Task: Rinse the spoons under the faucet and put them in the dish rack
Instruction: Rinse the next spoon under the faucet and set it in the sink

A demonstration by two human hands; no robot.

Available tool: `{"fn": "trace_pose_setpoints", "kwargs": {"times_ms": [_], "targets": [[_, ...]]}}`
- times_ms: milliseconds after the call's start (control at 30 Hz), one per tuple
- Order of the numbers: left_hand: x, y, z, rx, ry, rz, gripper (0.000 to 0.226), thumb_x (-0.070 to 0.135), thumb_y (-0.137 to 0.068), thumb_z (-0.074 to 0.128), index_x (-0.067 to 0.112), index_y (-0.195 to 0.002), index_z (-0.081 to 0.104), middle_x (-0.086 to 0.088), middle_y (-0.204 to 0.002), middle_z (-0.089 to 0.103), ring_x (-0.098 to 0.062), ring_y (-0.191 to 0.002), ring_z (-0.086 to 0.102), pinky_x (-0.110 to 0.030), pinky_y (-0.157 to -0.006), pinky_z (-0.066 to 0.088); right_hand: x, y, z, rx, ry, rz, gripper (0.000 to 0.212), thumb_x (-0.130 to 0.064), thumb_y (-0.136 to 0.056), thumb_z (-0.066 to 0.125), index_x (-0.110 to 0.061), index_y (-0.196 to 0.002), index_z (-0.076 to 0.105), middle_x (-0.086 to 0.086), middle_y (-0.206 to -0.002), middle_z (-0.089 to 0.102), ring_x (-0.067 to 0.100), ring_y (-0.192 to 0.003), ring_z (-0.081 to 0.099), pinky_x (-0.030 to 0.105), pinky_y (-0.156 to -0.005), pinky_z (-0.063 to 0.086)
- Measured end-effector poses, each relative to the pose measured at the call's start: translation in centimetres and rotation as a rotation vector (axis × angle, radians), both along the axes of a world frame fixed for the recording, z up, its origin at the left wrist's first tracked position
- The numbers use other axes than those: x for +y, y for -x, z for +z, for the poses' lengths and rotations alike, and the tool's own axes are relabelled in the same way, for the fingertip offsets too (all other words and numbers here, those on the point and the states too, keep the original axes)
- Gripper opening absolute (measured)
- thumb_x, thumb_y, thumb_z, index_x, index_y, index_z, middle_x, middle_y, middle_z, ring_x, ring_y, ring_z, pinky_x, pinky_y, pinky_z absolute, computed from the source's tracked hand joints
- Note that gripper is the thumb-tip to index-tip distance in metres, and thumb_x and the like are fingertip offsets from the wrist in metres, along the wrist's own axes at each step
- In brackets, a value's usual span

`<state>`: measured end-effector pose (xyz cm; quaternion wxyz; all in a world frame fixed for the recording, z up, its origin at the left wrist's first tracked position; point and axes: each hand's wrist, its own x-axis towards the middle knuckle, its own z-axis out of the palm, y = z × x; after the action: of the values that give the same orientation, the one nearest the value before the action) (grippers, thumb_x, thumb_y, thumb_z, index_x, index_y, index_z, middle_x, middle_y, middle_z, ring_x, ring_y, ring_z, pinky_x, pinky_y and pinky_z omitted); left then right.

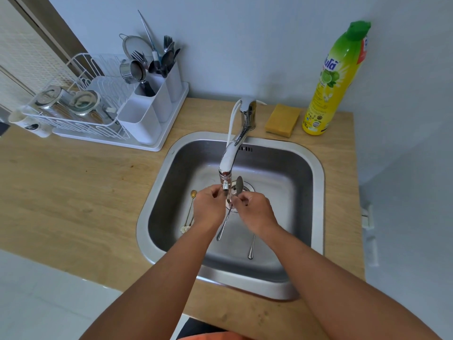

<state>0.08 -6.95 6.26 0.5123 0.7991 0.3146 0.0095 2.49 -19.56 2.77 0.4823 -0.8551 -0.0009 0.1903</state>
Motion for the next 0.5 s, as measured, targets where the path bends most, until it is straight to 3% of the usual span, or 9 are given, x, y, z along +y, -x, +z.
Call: {"fn": "trace_pose_setpoints", "kwargs": {"times_ms": [100, 167, 233, 333, 500], "targets": [[0.6, 1.3, -0.8, 0.091, 0.060, -0.079, 0.022, 0.034, -0.102, 0.064, 0.022, -0.090, 0.078, 0.007, -0.075, 0.074, -0.003, -0.064, 0.059, -0.025, -0.055, 0.042, -0.4, -0.8, 0.2, 0.108, -0.236, -0.069, 0.022, -0.033, -0.092, 0.071, -0.025, -0.074, 0.080, -0.009, -0.077, 0.079, 0.008, -0.078, 0.074, 0.029, -0.073, 0.055], [0.7, 1.9, -1.1, 0.150, 0.169, -0.124, 0.020, 0.034, -0.102, 0.063, 0.021, -0.094, 0.075, 0.006, -0.082, 0.079, -0.011, -0.072, 0.063, -0.024, -0.048, 0.041, -0.6, -1.2, 0.5, 0.177, -0.333, -0.081, 0.020, -0.029, -0.091, 0.074, -0.029, -0.072, 0.081, -0.010, -0.079, 0.079, -0.001, -0.074, 0.072, 0.019, -0.070, 0.048], [0.8, 2.3, -1.1, 0.159, 0.218, -0.135, 0.019, 0.031, -0.103, 0.063, 0.019, -0.094, 0.074, 0.007, -0.080, 0.079, -0.012, -0.075, 0.062, -0.024, -0.049, 0.046, -1.0, -1.6, 0.6, 0.201, -0.351, -0.070, 0.018, -0.031, -0.090, 0.076, -0.030, -0.073, 0.081, -0.010, -0.080, 0.080, -0.005, -0.072, 0.069, 0.015, -0.068, 0.045], [1.2, 3.0, -1.4, 0.184, 0.211, -0.186, 0.017, 0.030, -0.102, 0.063, 0.019, -0.096, 0.075, 0.011, -0.081, 0.079, -0.010, -0.075, 0.062, -0.023, -0.067, 0.051, -1.5, -2.1, 0.9, 0.220, -0.378, -0.094, 0.015, -0.034, -0.091, 0.077, -0.026, -0.080, 0.081, -0.011, -0.082, 0.080, -0.007, -0.072, 0.070, 0.015, -0.067, 0.045], [1.3, 2.8, -1.4, 0.191, 0.271, -0.177, 0.019, 0.033, -0.101, 0.065, 0.019, -0.095, 0.077, 0.007, -0.082, 0.080, -0.016, -0.078, 0.063, -0.024, -0.068, 0.051, -1.2, -1.7, 1.3, 0.265, -0.404, -0.114, 0.015, -0.037, -0.093, 0.075, -0.025, -0.086, 0.082, -0.018, -0.076, 0.076, -0.010, -0.057, 0.062, 0.005, -0.048, 0.039]]}}
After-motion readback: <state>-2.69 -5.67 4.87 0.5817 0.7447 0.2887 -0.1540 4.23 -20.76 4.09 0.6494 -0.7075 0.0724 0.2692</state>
